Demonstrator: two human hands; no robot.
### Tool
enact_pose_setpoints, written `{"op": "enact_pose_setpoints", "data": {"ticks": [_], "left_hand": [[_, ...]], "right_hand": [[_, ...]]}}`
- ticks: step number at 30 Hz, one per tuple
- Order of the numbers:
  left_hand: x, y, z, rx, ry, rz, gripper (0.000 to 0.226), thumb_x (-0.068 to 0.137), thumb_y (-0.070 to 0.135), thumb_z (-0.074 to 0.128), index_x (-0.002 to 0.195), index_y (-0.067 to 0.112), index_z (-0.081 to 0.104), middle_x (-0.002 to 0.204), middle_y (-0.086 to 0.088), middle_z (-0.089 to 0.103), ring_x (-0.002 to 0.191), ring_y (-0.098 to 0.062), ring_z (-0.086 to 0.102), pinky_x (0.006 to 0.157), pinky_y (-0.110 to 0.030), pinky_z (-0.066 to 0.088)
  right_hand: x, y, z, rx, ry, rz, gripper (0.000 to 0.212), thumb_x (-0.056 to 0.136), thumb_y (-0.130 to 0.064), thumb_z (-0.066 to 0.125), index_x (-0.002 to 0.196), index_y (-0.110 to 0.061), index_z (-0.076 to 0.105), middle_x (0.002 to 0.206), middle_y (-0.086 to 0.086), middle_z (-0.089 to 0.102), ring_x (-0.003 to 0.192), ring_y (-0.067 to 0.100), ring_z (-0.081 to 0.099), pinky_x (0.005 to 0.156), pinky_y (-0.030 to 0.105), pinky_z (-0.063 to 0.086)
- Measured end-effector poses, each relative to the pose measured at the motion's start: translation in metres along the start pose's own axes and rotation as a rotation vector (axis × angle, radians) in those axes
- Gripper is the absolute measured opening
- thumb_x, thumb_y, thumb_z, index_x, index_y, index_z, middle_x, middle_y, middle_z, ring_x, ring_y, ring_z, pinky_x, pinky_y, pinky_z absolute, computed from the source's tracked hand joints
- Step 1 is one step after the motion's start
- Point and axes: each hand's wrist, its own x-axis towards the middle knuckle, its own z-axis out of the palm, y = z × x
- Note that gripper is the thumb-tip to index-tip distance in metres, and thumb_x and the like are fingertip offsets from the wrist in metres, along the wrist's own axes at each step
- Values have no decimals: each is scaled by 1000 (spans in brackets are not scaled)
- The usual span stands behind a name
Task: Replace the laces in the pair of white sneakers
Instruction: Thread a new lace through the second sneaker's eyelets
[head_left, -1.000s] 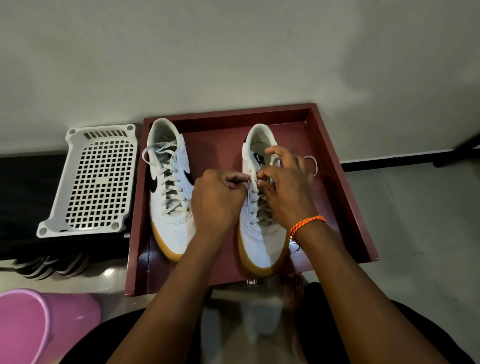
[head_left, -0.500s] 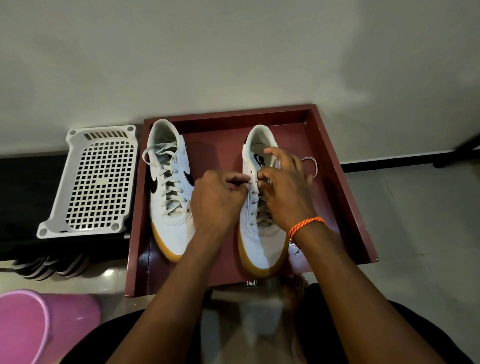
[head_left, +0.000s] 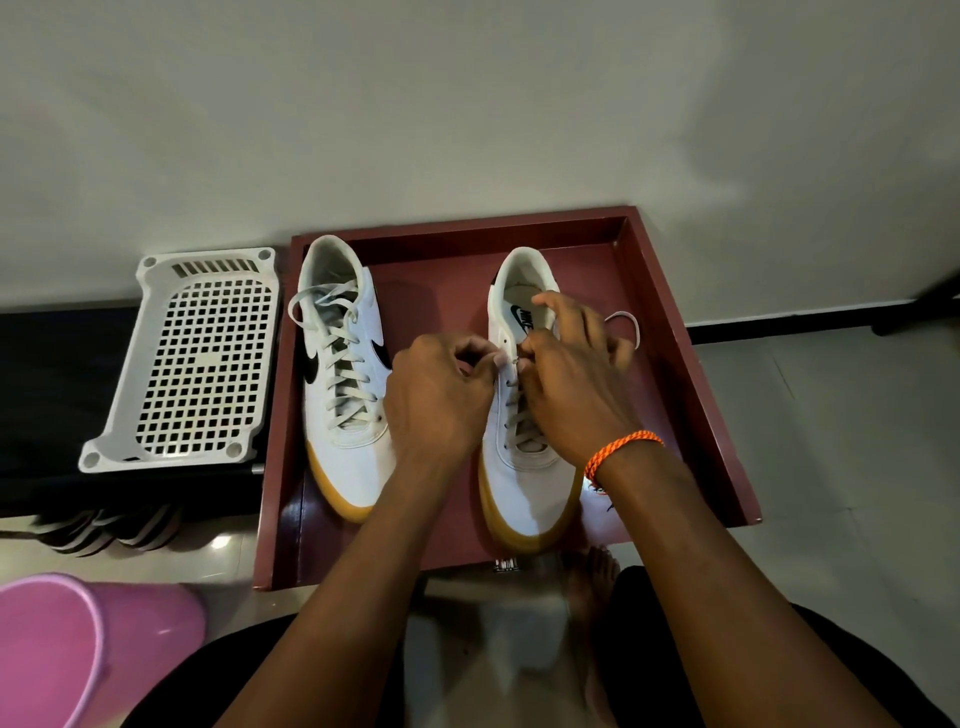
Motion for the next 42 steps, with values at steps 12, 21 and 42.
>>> {"op": "enact_pose_setpoints", "data": {"ticks": [12, 21, 42], "left_hand": [[8, 10, -18, -664, 42, -112, 13, 110, 13, 57, 108, 3, 65, 95, -5, 82, 84, -20, 79, 69, -27, 61], [1, -8, -2, 286, -115, 206, 26, 102, 47, 60, 101, 24, 71, 102, 4, 69, 105, -27, 57, 85, -51, 53], [14, 5, -30, -974, -100, -211, 12, 105, 8, 61, 94, 7, 65, 96, -11, 75, 85, -30, 74, 79, -41, 64]], "right_hand": [[1, 3, -14, 97, -59, 33, 17, 99, -27, 59, 110, -24, 71, 154, -13, 44, 142, 15, 31, 105, 40, 23], [2, 4, -15, 151, -84, 65, 12, 98, -24, 61, 105, -24, 71, 154, -14, 44, 141, 18, 33, 107, 45, 27], [2, 7, -16, 155, -89, 63, 14, 97, -26, 64, 109, -26, 71, 154, -17, 44, 140, 17, 33, 107, 44, 26]]}}
